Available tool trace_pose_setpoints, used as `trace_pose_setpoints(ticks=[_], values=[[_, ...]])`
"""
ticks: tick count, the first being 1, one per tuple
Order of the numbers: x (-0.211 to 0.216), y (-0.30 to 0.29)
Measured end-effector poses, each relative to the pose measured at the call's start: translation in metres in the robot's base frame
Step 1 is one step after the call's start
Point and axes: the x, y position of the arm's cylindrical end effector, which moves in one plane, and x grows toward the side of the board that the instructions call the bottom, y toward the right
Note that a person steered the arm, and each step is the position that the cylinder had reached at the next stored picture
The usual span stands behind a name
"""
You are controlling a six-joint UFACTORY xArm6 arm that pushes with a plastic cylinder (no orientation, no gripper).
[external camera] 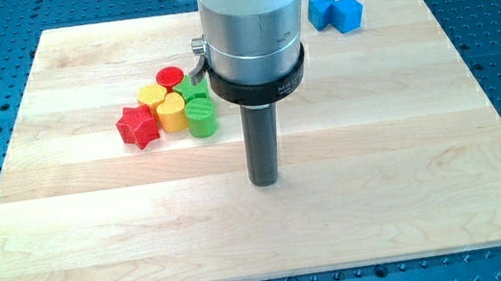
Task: Place the cube below the green circle
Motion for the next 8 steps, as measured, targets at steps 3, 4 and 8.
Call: trace_pose_setpoints(ticks=[3, 4, 8], values=[[-0.077, 0.179], [-0.109, 0.292], [-0.280, 0.217]])
